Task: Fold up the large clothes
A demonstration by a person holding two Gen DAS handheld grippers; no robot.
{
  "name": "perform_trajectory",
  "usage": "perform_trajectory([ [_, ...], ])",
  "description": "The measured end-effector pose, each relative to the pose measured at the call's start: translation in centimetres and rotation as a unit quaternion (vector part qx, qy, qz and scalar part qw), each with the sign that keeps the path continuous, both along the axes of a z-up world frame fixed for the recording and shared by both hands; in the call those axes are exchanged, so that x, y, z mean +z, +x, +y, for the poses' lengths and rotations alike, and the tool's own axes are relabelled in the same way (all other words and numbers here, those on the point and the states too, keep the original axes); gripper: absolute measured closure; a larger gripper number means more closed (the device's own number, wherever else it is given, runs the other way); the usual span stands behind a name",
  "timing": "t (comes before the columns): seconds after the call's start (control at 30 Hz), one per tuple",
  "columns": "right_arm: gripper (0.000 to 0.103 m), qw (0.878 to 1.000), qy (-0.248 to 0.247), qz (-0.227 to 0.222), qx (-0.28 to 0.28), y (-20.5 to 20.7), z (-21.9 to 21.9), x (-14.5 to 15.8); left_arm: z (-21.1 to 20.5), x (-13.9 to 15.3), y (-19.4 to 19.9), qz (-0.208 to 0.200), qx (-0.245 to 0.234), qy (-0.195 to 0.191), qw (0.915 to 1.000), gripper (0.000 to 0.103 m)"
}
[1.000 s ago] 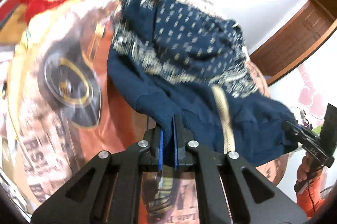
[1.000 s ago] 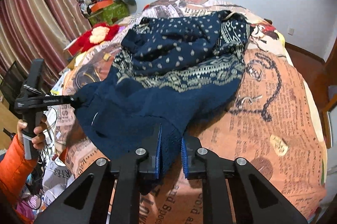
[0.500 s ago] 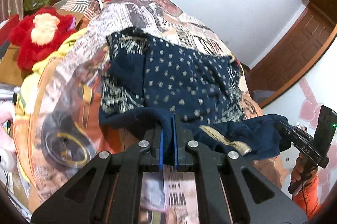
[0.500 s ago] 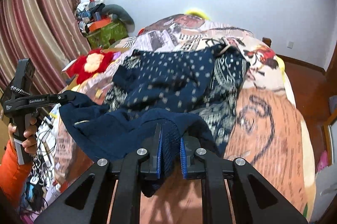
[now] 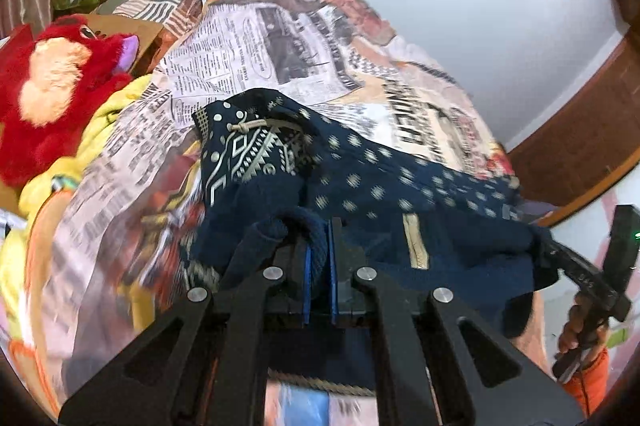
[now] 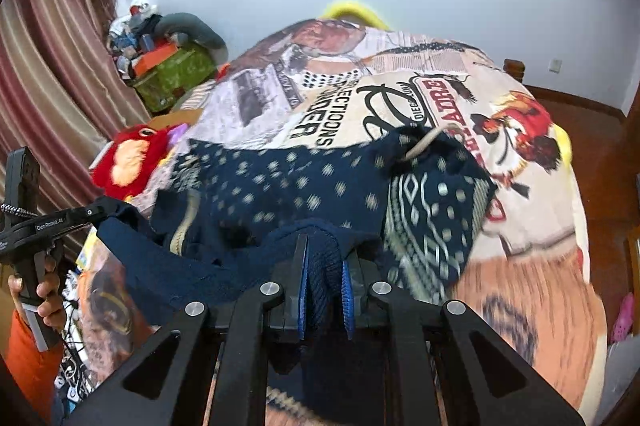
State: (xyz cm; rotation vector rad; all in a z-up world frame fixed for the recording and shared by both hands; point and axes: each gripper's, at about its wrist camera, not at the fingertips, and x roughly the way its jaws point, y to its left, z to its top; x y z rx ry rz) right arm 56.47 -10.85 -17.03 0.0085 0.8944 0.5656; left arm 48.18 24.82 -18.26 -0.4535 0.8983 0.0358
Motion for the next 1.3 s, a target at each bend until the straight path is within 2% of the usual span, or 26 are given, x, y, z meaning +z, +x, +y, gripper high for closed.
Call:
perform_trajectory([
  [0.1, 0.092, 1.000, 0.005, 0.018, 0.000, 3.1, 0.5, -1.3, 0.7, -2.3, 2.9, 0.017, 0.005, 0.006, 0.9998, 0.097],
  [0.23, 0.092, 0.997, 0.015, 0.070, -0.001, 7.0, 0.8, -3.9, 1.7, -5.9, 5.6, 0.050, 0.006, -0.013, 0.9987, 0.097],
  [0.3, 0.092, 0.997, 0.017, 0.080, 0.003, 7.9, 0.8, -4.7, 1.6, -7.0, 6.4, 0.059, 0.001, -0.002, 0.9983, 0.097],
  [0.43, 0.091, 0.995, 0.029, 0.098, 0.020, 8.7, 0.5, -5.0, 0.5, -7.0, 7.3, 0.066, -0.022, 0.045, 0.9966, 0.096],
  [0.6, 0.086, 0.994, 0.008, 0.100, 0.047, 8.3, 0.2, -4.0, -0.6, -4.8, 6.8, 0.076, -0.066, 0.098, 0.9901, 0.091],
  [0.63, 0.083, 0.994, 0.003, 0.100, 0.050, 8.1, 0.1, -3.7, -0.8, -4.0, 6.5, 0.074, -0.072, 0.112, 0.9884, 0.088],
  [0.7, 0.075, 0.995, -0.013, 0.085, 0.046, 7.4, -0.5, -2.6, -0.7, -2.6, 5.9, 0.069, -0.069, 0.139, 0.9855, 0.067],
  [0.73, 0.064, 0.996, -0.022, 0.072, 0.043, 7.1, -0.7, -2.0, -0.5, -1.9, 5.6, 0.063, -0.066, 0.146, 0.9851, 0.049],
  [0.77, 0.053, 0.997, -0.031, 0.052, 0.040, 6.6, -1.0, -1.2, -0.2, -1.0, 5.1, 0.049, -0.061, 0.152, 0.9853, 0.040],
  [0.87, 0.040, 0.999, -0.035, 0.005, 0.034, 5.1, -2.2, 1.0, 1.0, 1.3, 3.5, 0.021, -0.045, 0.153, 0.9869, 0.035],
  [1.0, 0.037, 0.997, -0.046, -0.025, 0.060, 3.0, -2.7, 2.2, 2.2, 1.8, 1.7, 0.006, -0.040, 0.161, 0.9862, 0.026],
  [1.13, 0.033, 0.994, -0.069, -0.040, 0.072, 1.9, -1.9, 1.0, 1.8, -1.1, 1.7, 0.035, -0.061, 0.182, 0.9808, 0.026],
  [1.23, 0.033, 0.993, -0.085, -0.031, 0.074, 2.5, -0.6, -1.1, 0.7, -3.6, 3.2, 0.052, -0.080, 0.197, 0.9758, 0.026],
  [1.3, 0.033, 0.993, -0.092, -0.026, 0.072, 3.2, 0.3, -2.4, 0.2, -5.0, 4.5, 0.062, -0.076, 0.202, 0.9745, 0.026],
])
